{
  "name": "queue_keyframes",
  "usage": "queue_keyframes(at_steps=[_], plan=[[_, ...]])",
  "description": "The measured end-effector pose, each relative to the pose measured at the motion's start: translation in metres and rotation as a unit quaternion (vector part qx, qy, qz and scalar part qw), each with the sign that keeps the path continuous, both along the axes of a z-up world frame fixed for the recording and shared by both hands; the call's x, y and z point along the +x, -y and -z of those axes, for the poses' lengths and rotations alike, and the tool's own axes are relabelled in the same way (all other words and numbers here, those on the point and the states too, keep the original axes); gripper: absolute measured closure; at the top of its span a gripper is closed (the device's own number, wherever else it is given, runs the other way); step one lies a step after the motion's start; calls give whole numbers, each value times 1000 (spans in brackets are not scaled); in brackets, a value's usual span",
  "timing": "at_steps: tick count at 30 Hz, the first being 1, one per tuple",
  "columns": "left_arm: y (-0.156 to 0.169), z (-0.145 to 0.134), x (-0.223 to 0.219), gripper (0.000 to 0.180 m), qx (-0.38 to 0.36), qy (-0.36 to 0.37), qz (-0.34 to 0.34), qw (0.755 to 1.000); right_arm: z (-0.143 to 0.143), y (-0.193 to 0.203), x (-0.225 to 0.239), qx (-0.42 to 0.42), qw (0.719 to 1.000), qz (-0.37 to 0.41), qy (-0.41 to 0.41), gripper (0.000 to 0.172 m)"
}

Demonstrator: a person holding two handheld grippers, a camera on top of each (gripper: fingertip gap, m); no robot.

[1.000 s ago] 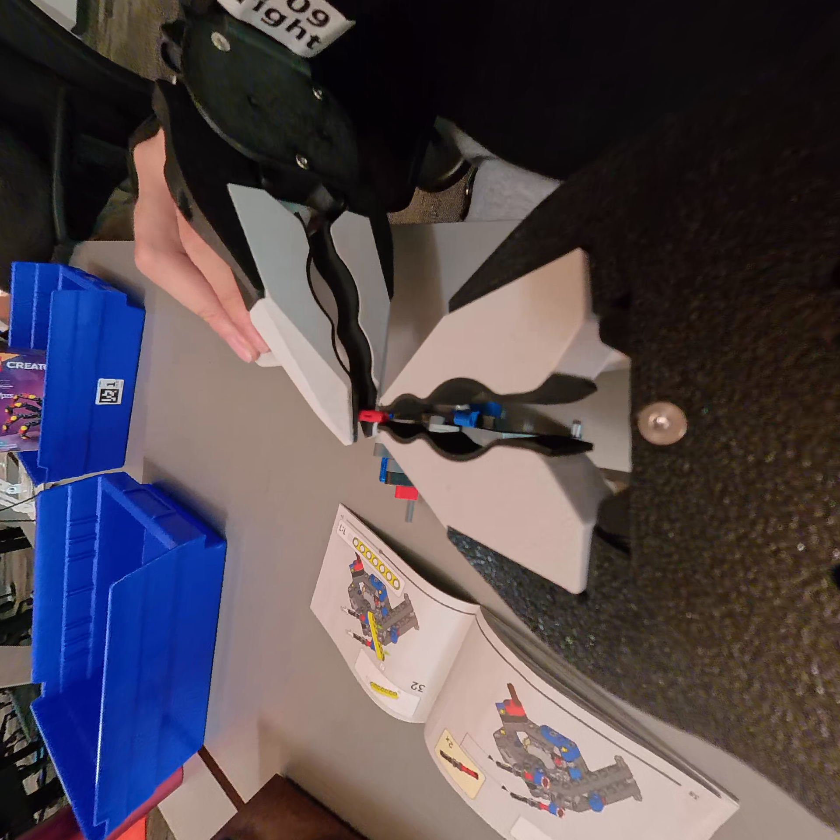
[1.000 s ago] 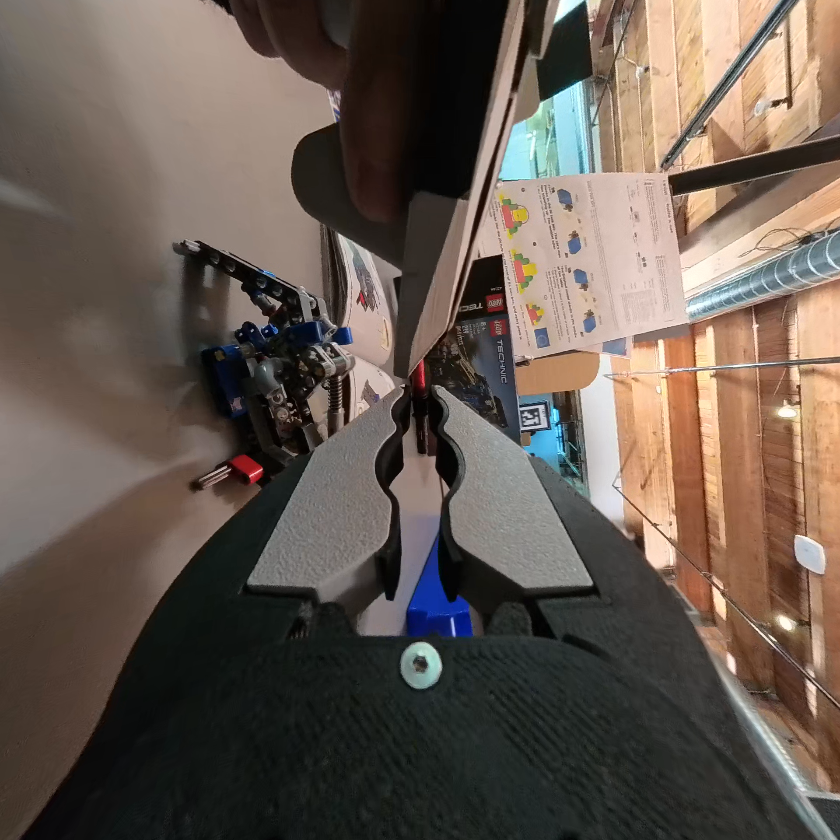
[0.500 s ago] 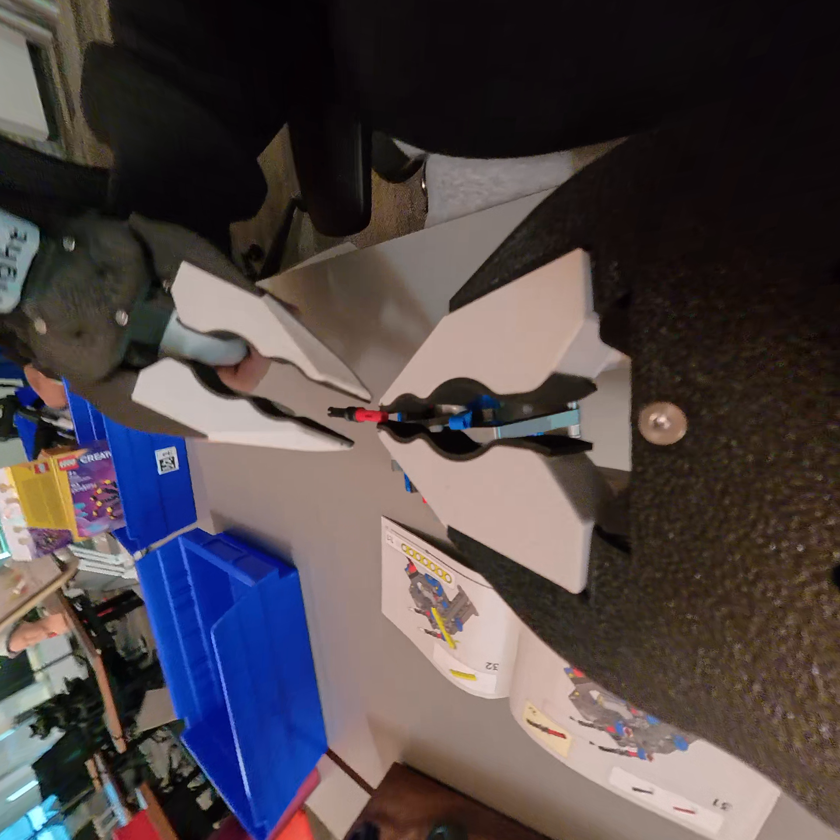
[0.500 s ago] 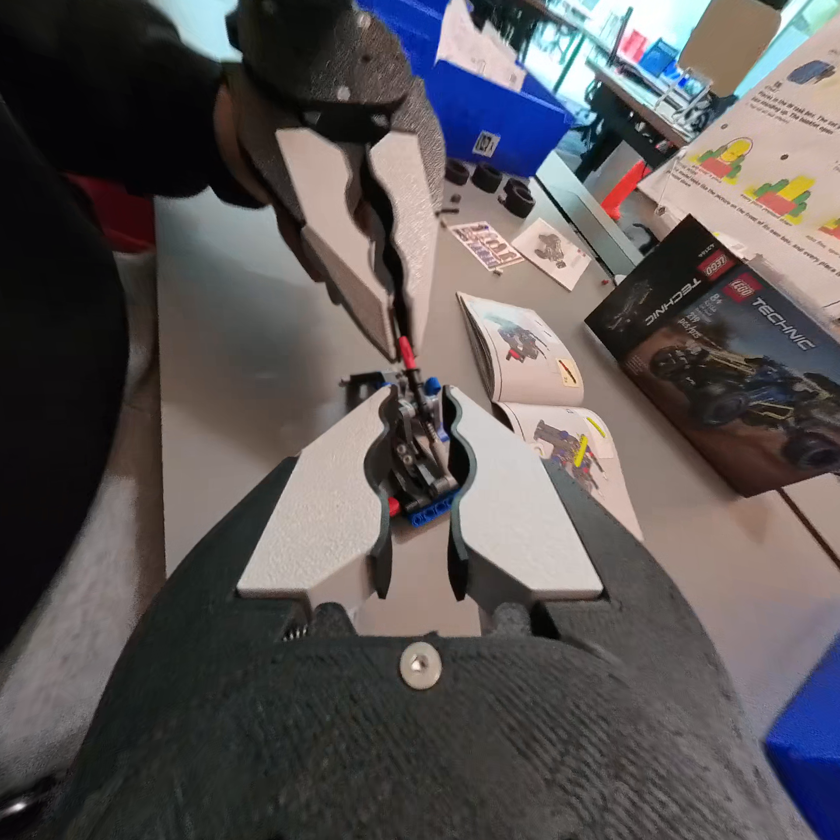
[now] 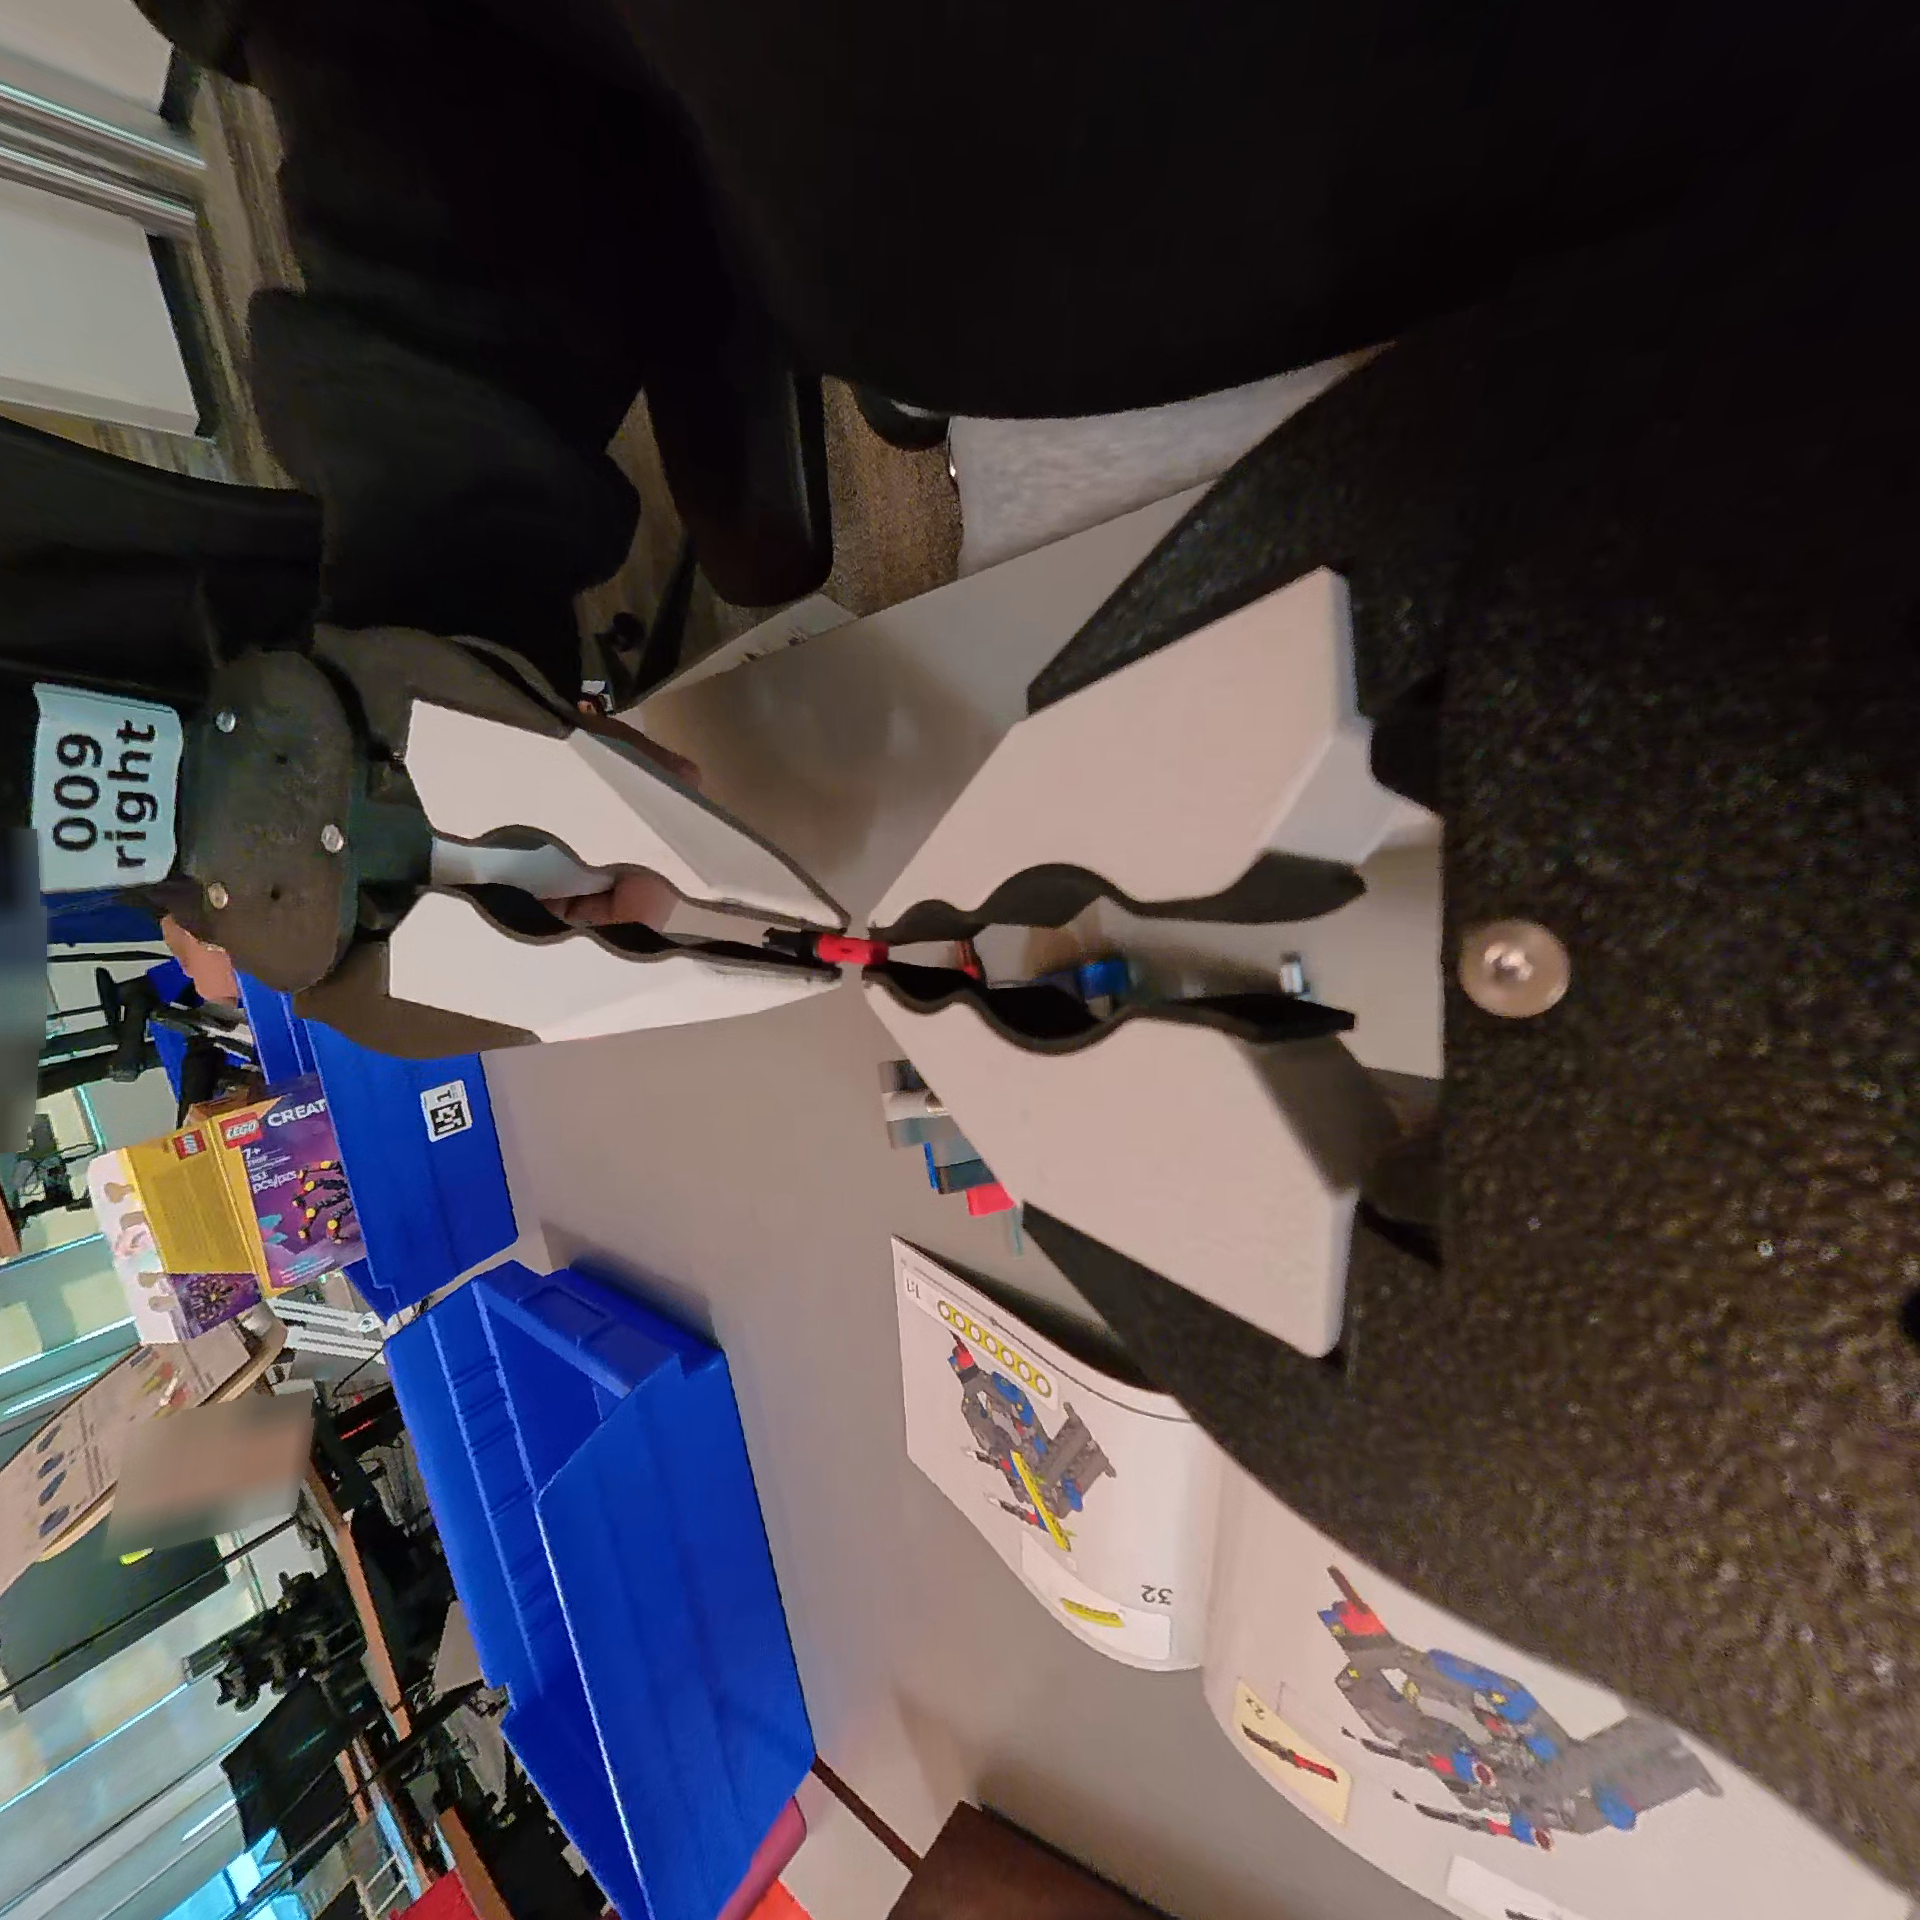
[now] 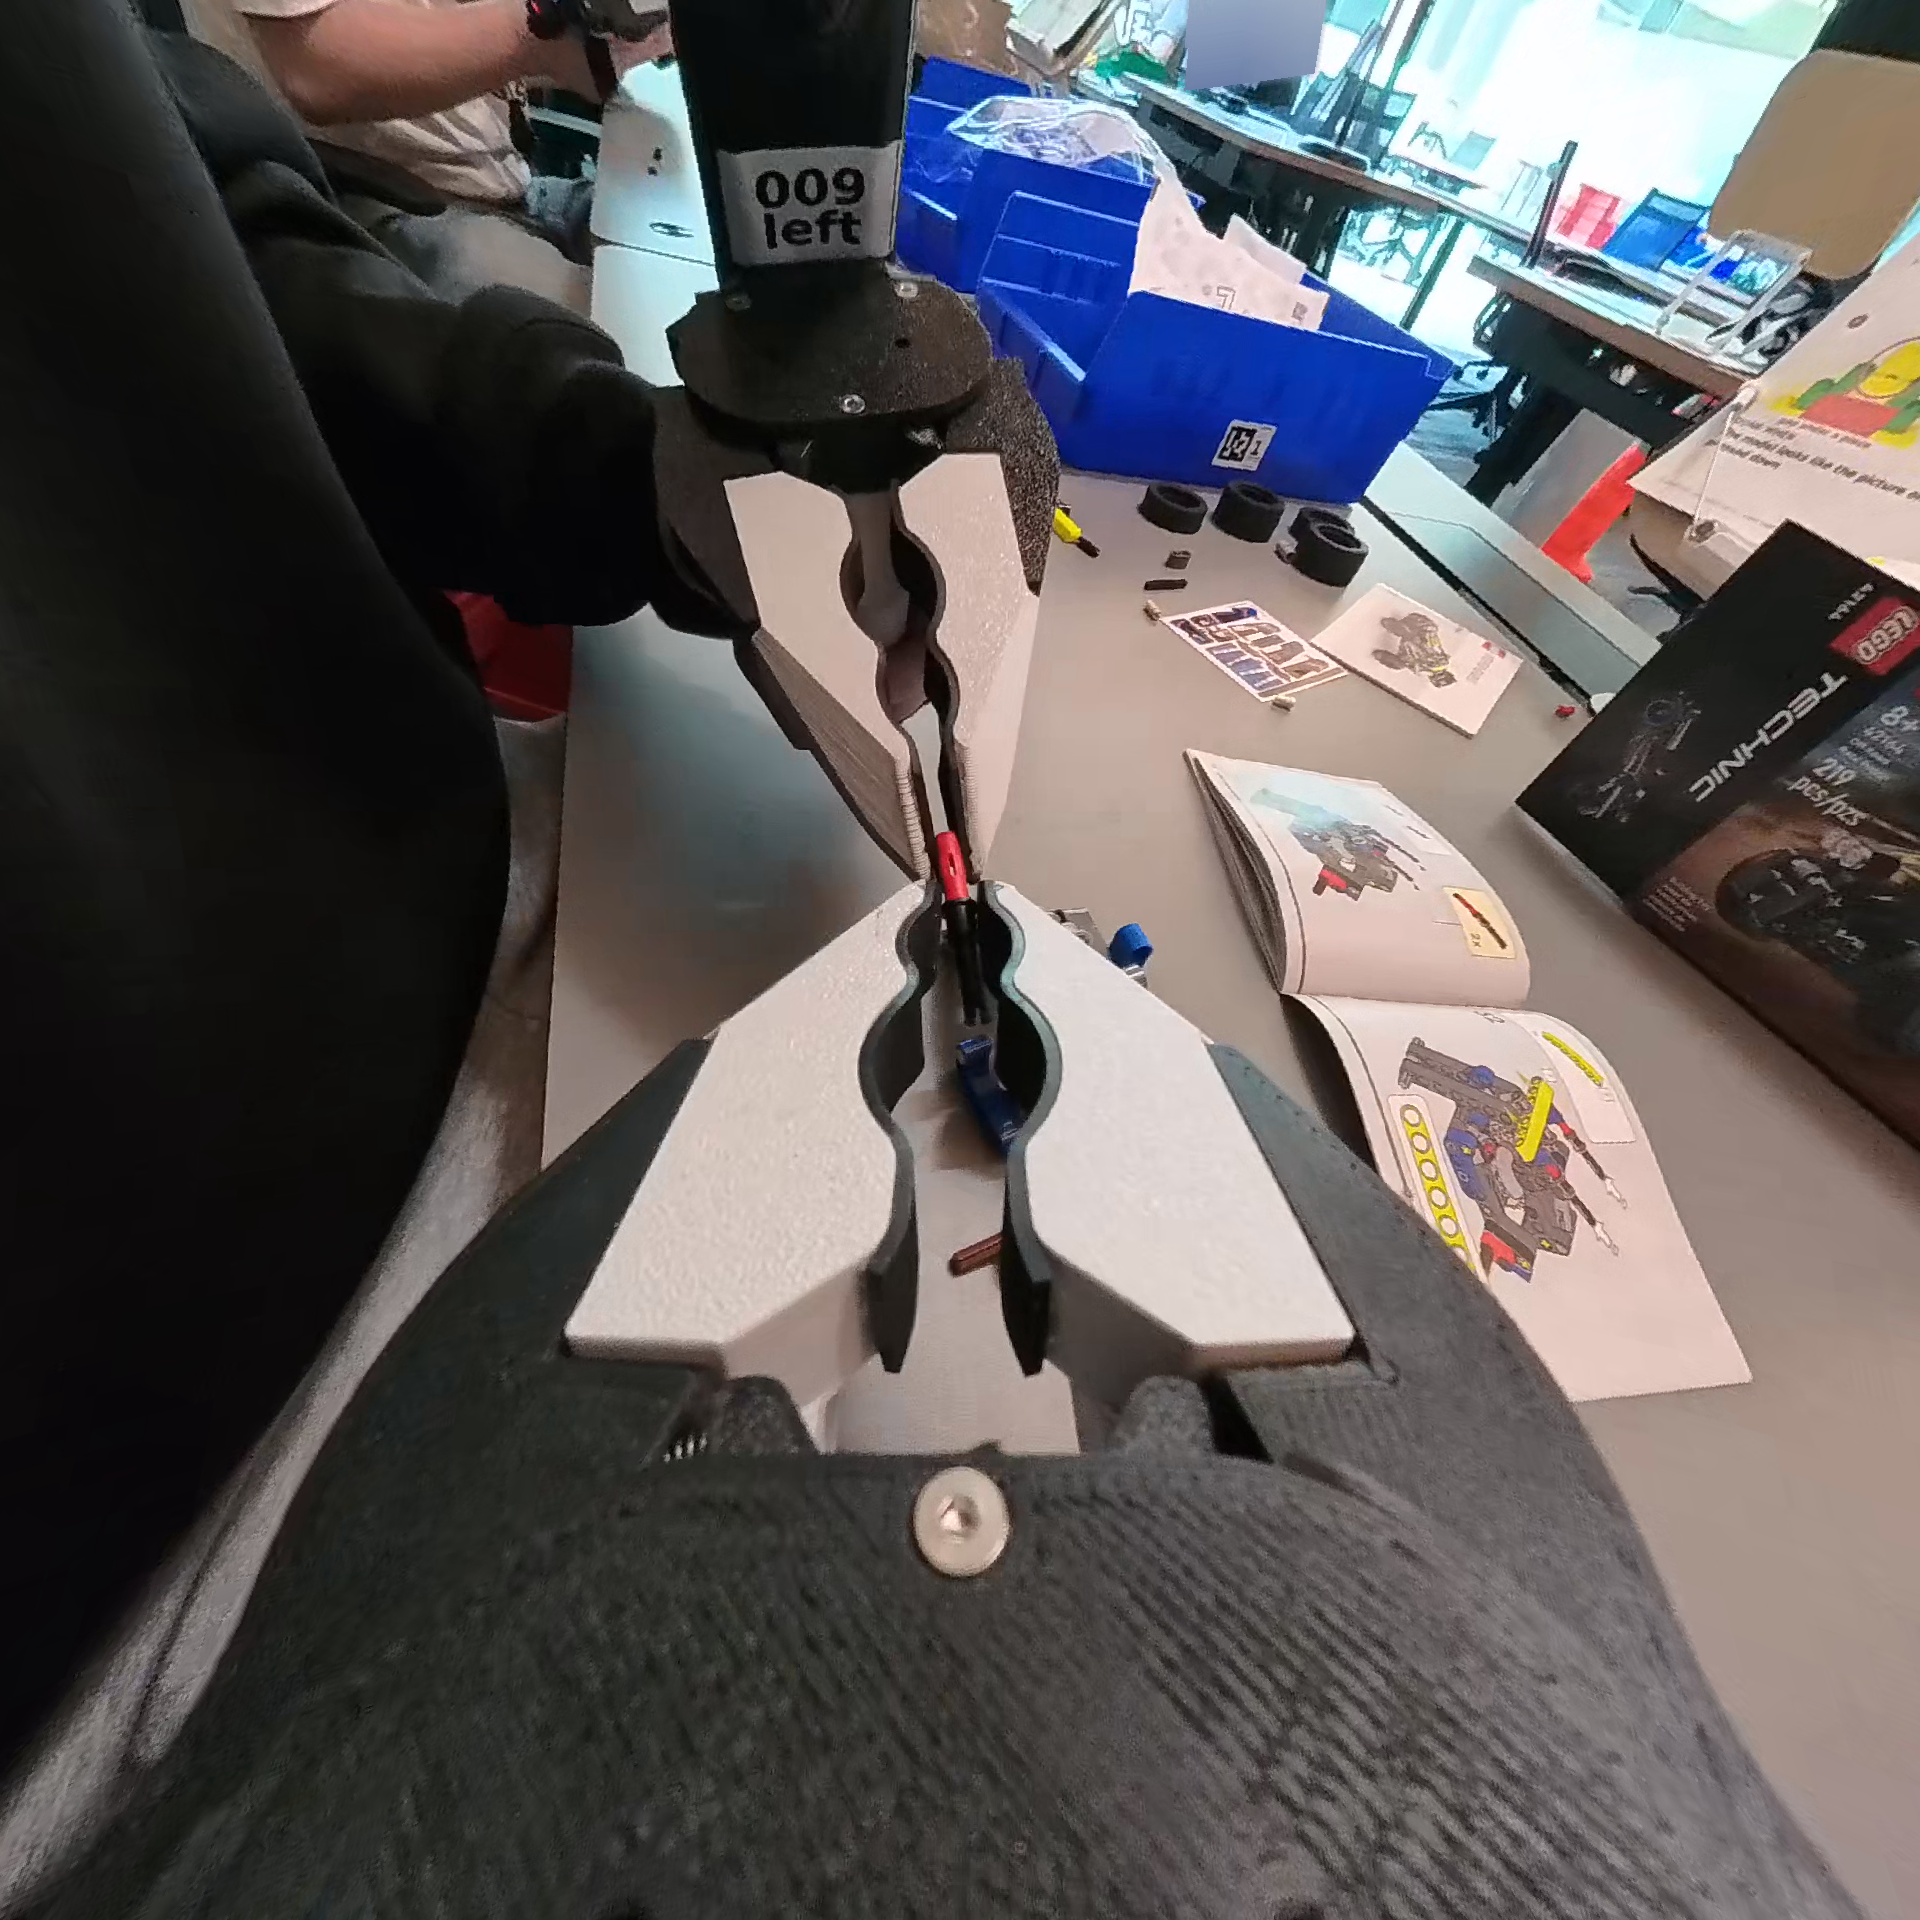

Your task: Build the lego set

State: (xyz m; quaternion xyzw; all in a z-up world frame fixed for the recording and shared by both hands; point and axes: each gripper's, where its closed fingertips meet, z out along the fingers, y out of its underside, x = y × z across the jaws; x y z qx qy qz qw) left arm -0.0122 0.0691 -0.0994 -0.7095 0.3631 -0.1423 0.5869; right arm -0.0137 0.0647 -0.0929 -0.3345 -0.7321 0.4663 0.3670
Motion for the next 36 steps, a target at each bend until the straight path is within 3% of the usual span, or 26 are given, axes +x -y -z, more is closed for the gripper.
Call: queue_keyframes(at_steps=[8, 13, 17, 22, 25, 36], plan=[[-7, 12, -24, 169, -9, -30, -94, 995, 11, -24, -4, 48, 996, 67, 23, 169], [-18, 16, -45, 159, -3, -44, -173, 984, 21, -26, -6, 74, 995, 57, 45, 169], [-23, 34, -46, 123, -79, -19, -181, 980, 20, -32, -7, 73, 994, 58, 47, 169], [-27, 53, -34, 123, -113, -52, -180, 976, 24, -40, -10, 72, 993, 70, 64, 169], [-30, 50, -34, 142, -81, -80, -195, 974, 26, -37, -9, 70, 993, 64, 70, 169], [-26, 43, -28, 136, -77, -72, -193, 975, 33, -39, -6, 85, 991, 58, 89, 169]])
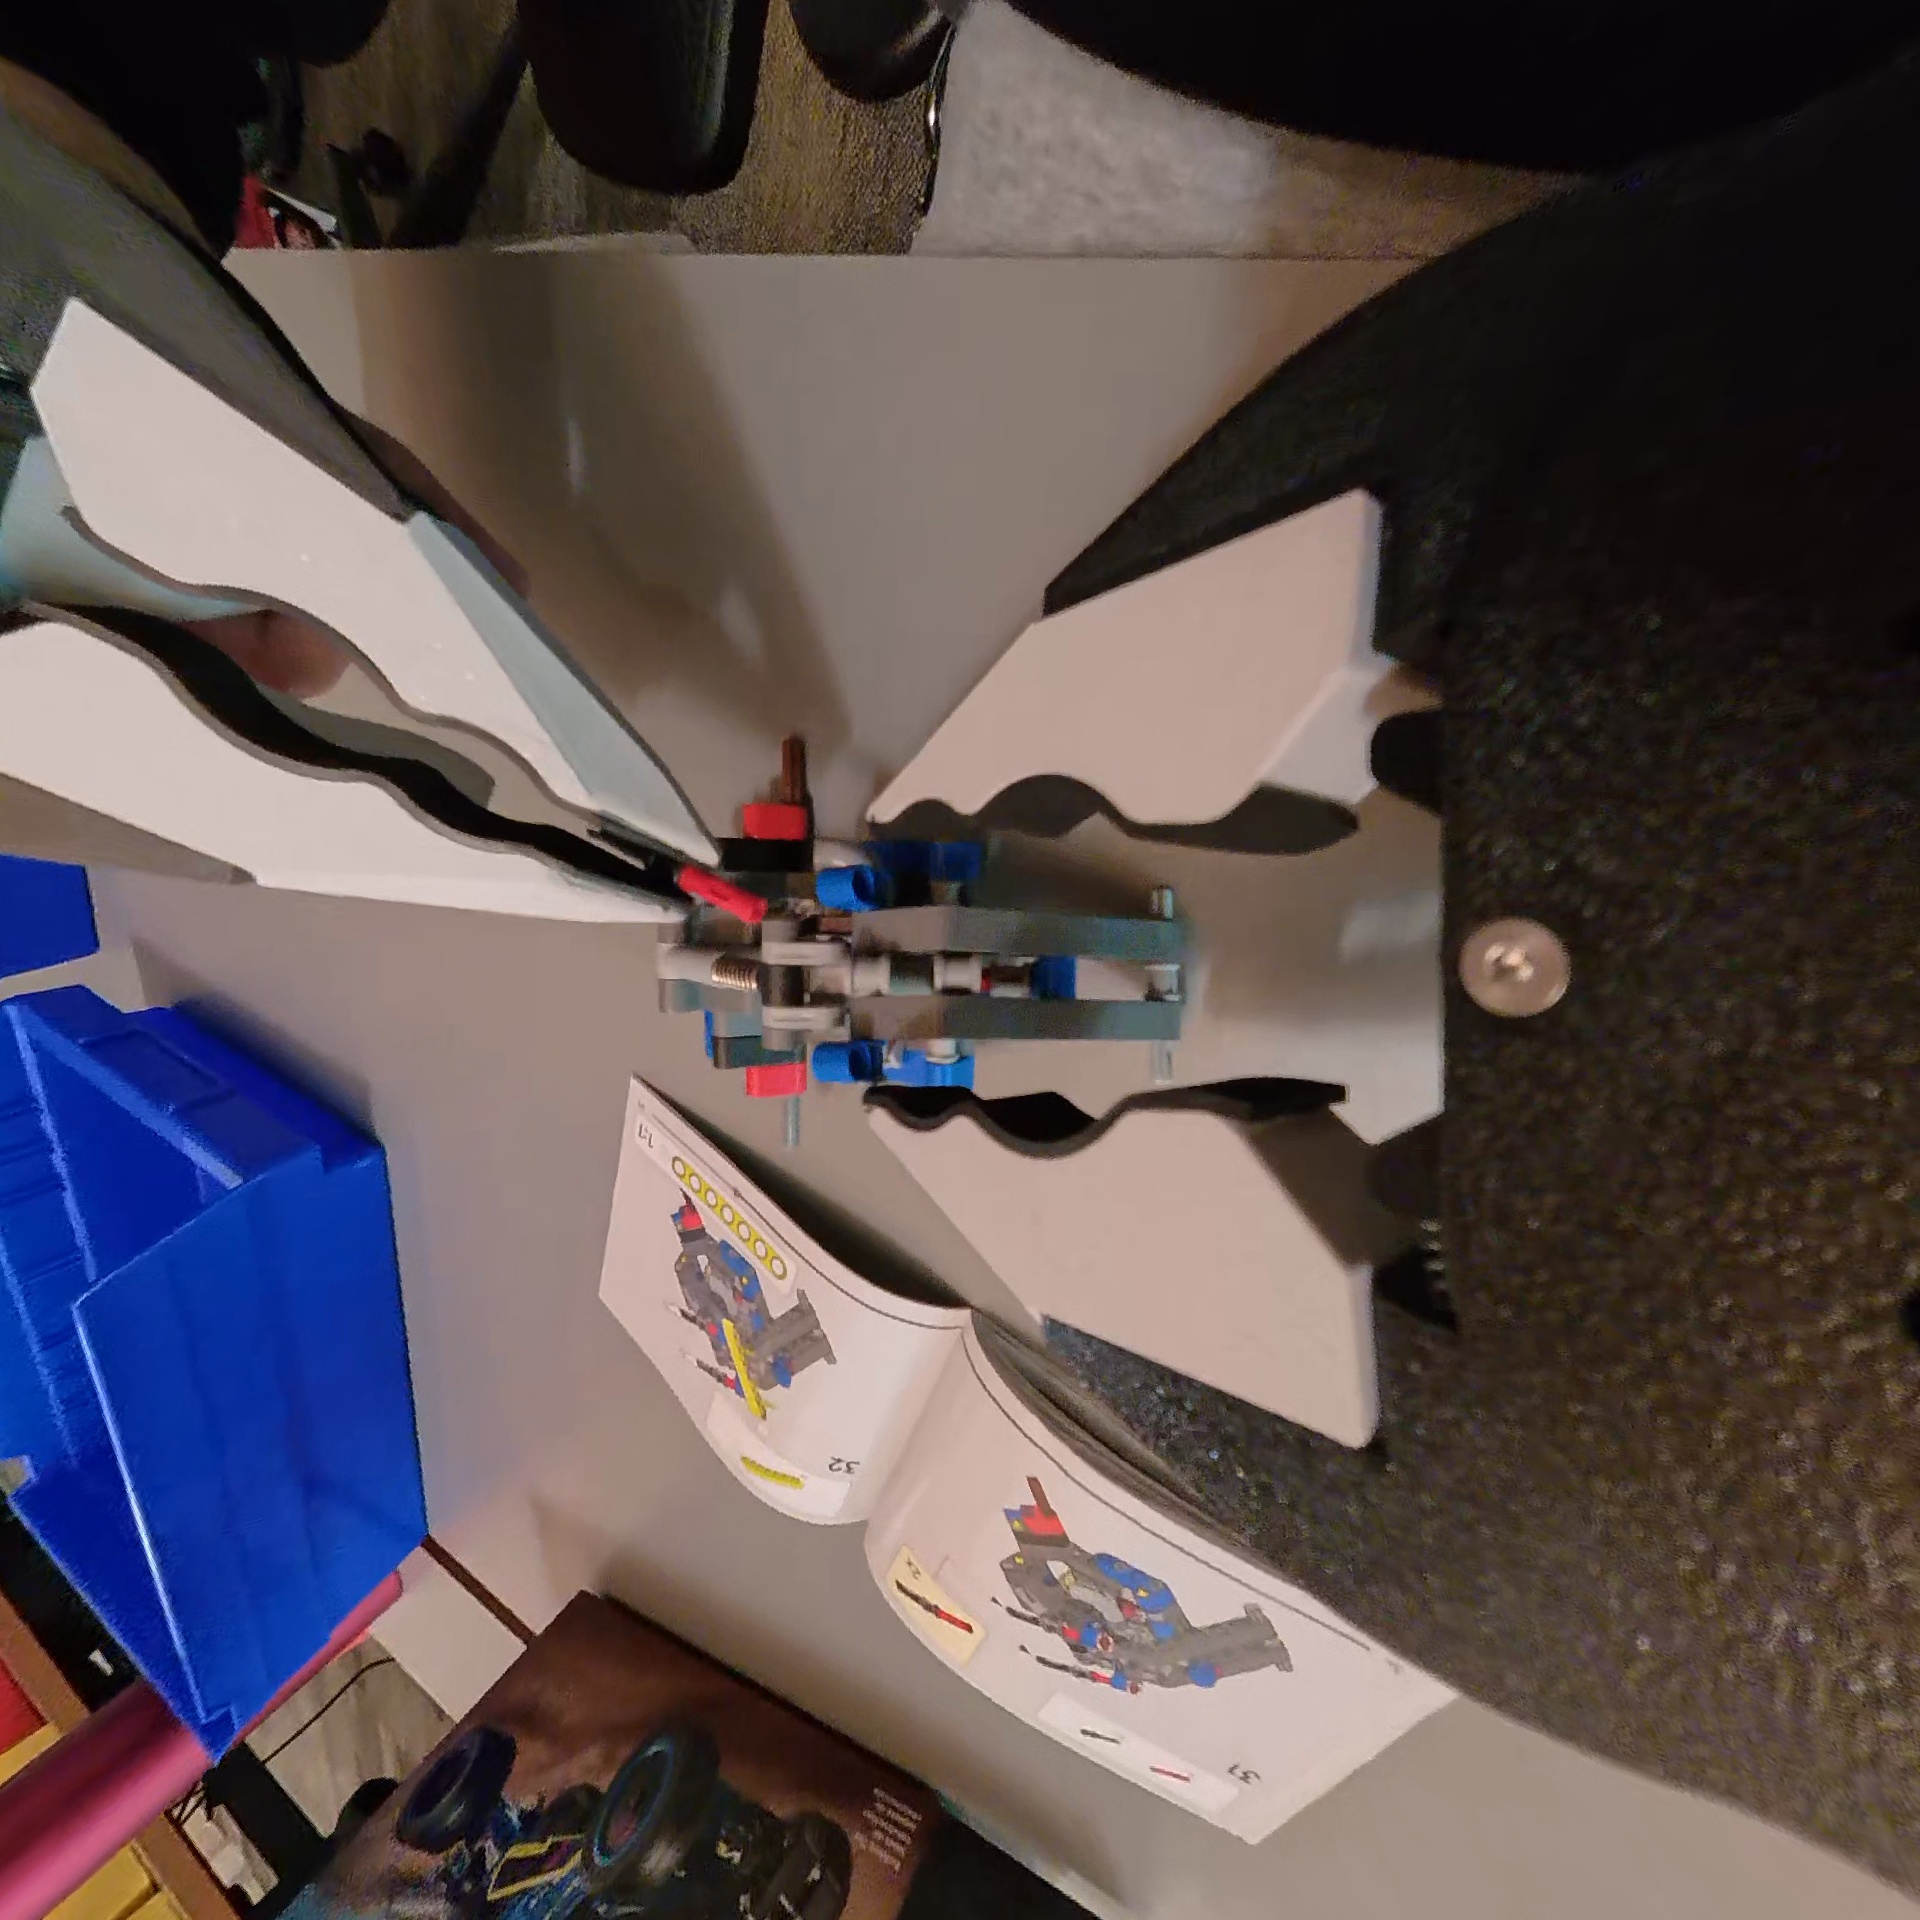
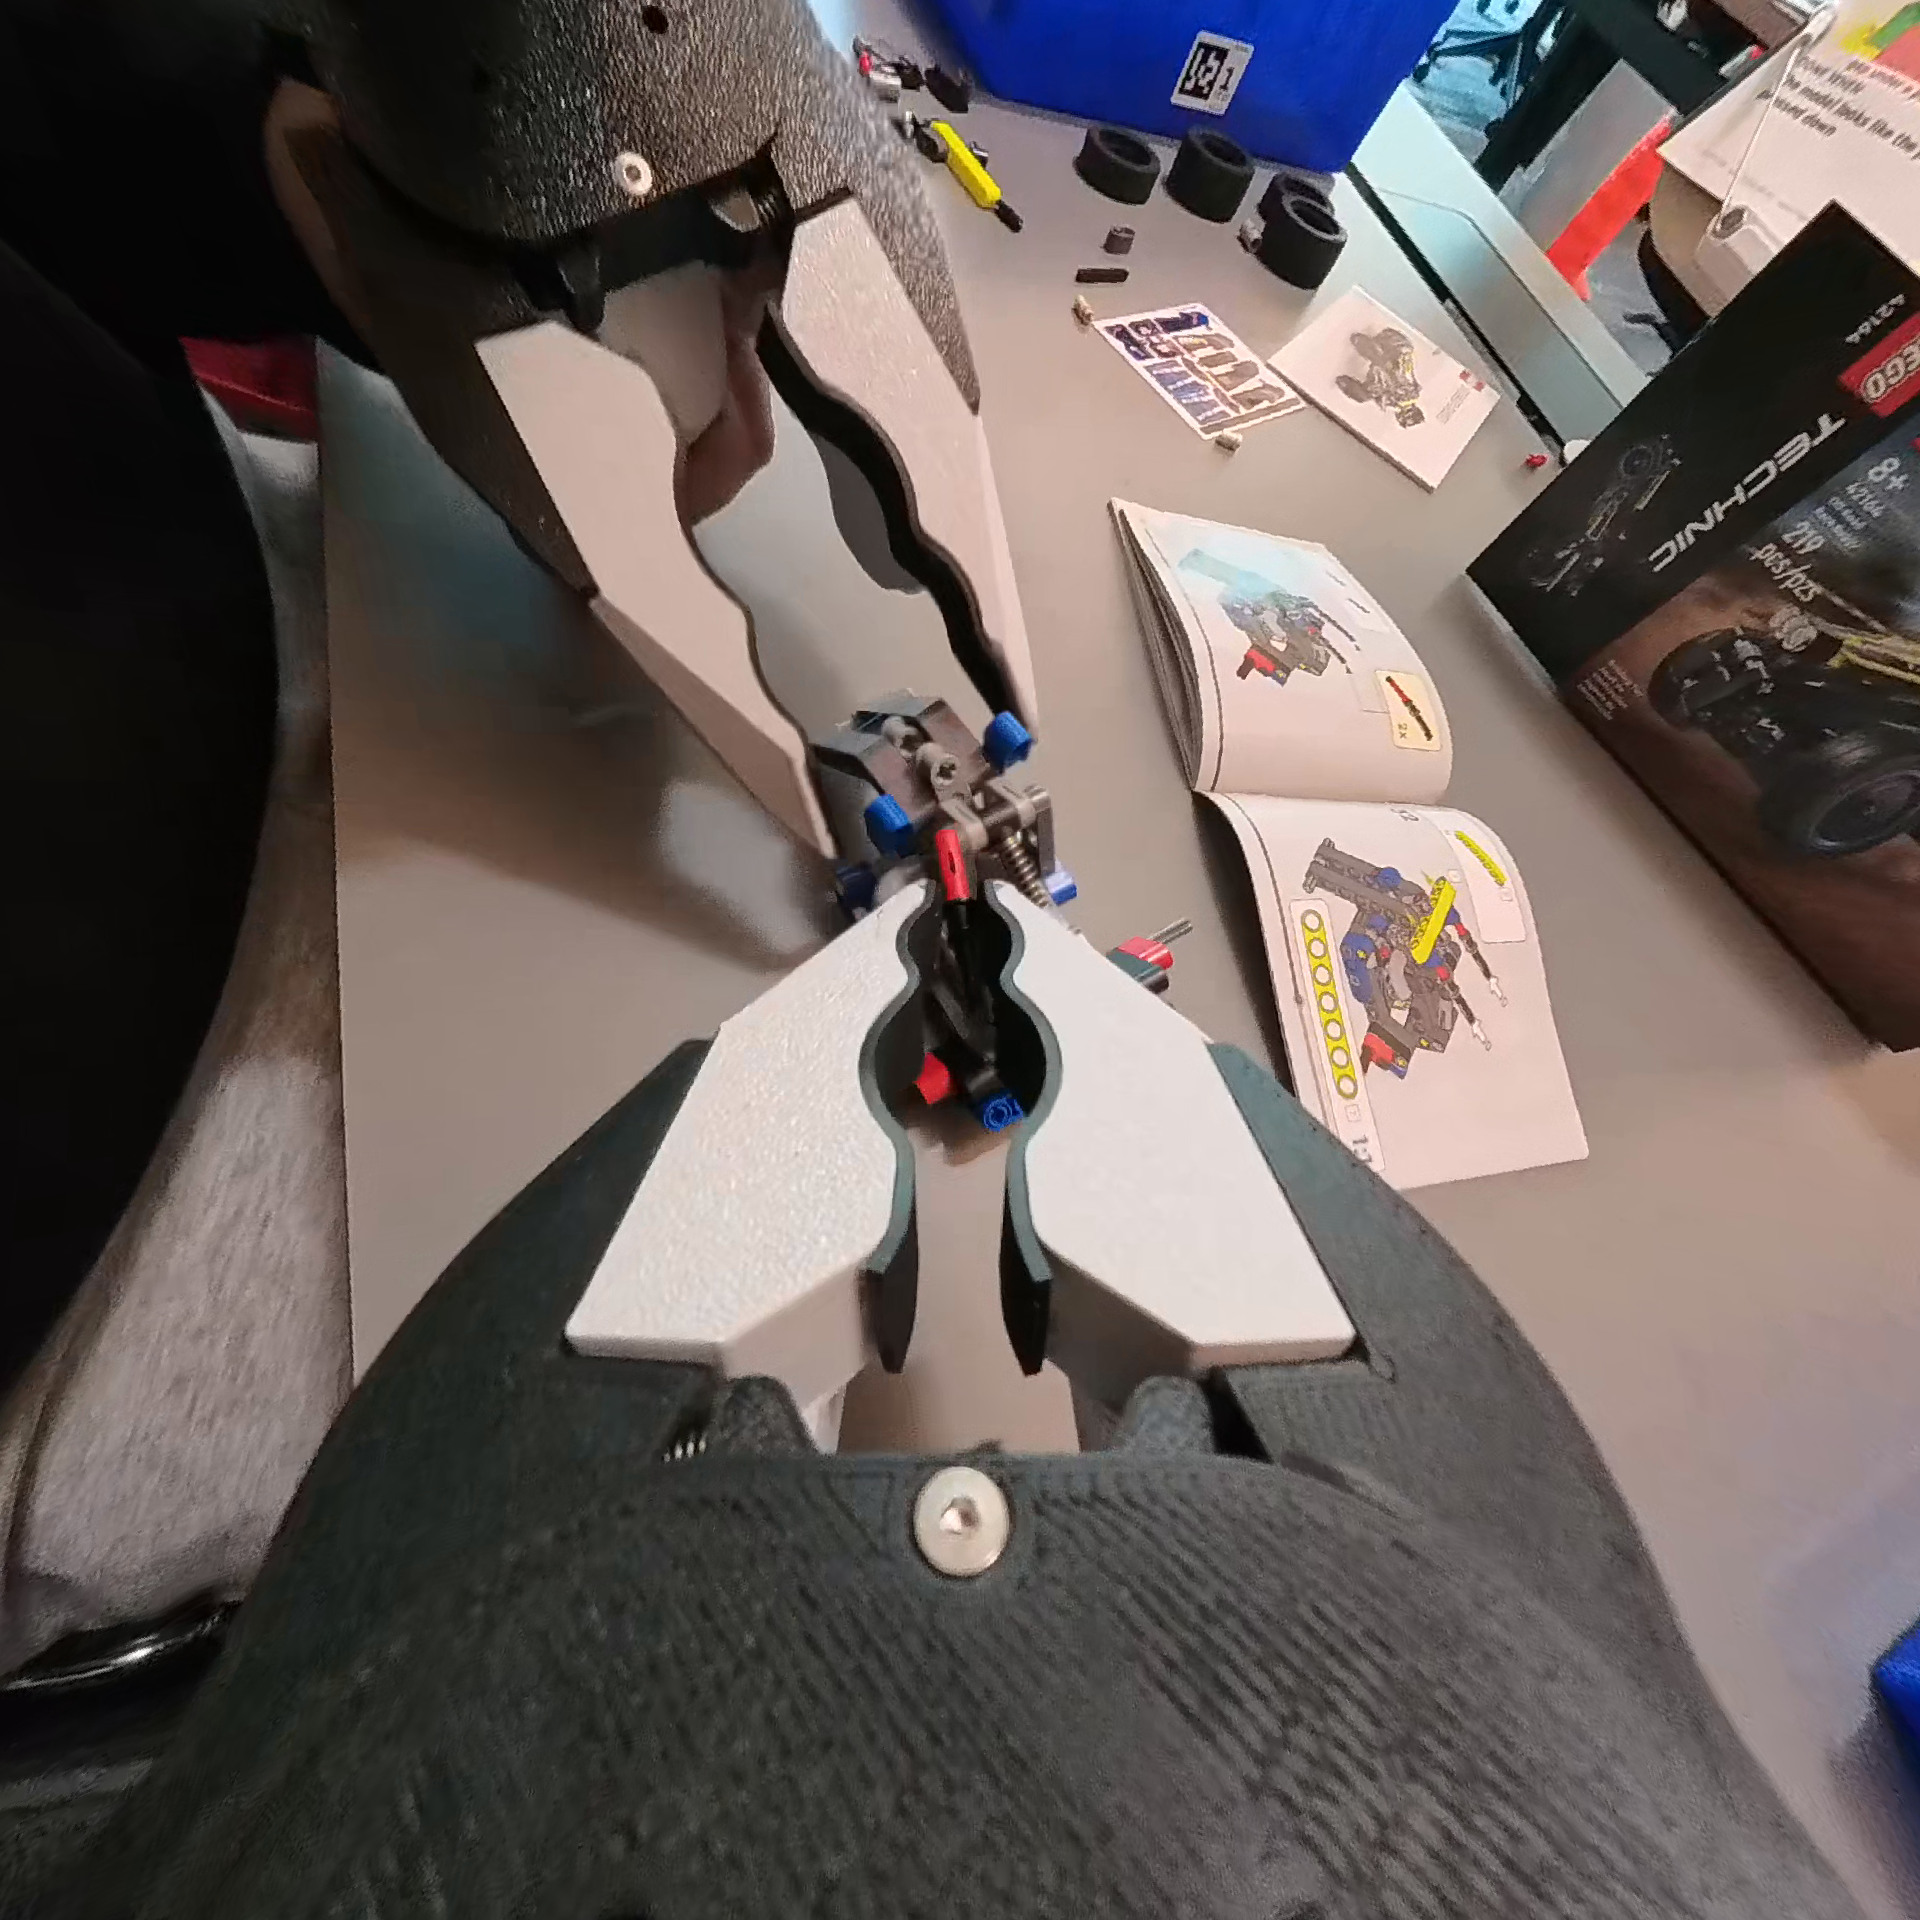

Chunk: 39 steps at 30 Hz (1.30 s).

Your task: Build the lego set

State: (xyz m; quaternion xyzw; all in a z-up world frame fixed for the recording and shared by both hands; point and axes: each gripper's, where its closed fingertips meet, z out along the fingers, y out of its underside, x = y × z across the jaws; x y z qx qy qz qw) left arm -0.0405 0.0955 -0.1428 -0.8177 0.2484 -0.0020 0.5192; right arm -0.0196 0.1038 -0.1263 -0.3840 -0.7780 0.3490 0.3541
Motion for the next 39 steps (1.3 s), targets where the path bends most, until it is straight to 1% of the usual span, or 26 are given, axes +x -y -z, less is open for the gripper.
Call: queue_keyframes(at_steps=[3, 5, 9, 11, 13, 15, 19, 21, 24, 27, 33, 39], plan=[[-2, 4, -5, 138, -11, -4, -8, 1000, -1, -13, 3, 22, 1000, 17, -4, 169], [-3, 7, -5, 142, -14, -8, -6, 1000, -2, -21, 4, 18, 1000, 25, 0, 169], [-9, 4, -8, 142, 3, -21, -19, 1000, 2, -33, 4, 21, 999, 32, 7, 168], [-13, 5, -11, 142, 10, -29, -21, 999, 3, -41, 5, 7, 999, 48, 13, 168], [-18, 6, -17, 143, 14, -40, -21, 999, 1, -38, 4, -25, 999, 45, 17, 169], [-23, 5, -24, 142, 18, -42, -17, 999, -3, -31, 0, -30, 999, 36, 3, 169], [-29, 4, -28, 143, 18, -26, 15, 999, 0, -21, -10, -1, 1000, 16, 6, 169], [-30, 4, -26, 143, 17, -20, 30, 999, -3, -18, -16, 8, 1000, 10, -1, 169], [-30, 4, -27, 143, 16, -19, 28, 999, 0, -14, -19, 46, 999, -2, 15, 169], [-31, 3, -29, 143, 24, -29, 21, 999, -1, -15, -24, 89, 996, -2, 4, 169], [-29, 4, -25, 143, 26, -33, 33, 999, 8, -15, -26, 114, 993, 0, 9, 169], [-29, 5, -25, 143, 22, -37, 43, 998, 8, -14, -27, 117, 993, -12, -13, 169]])
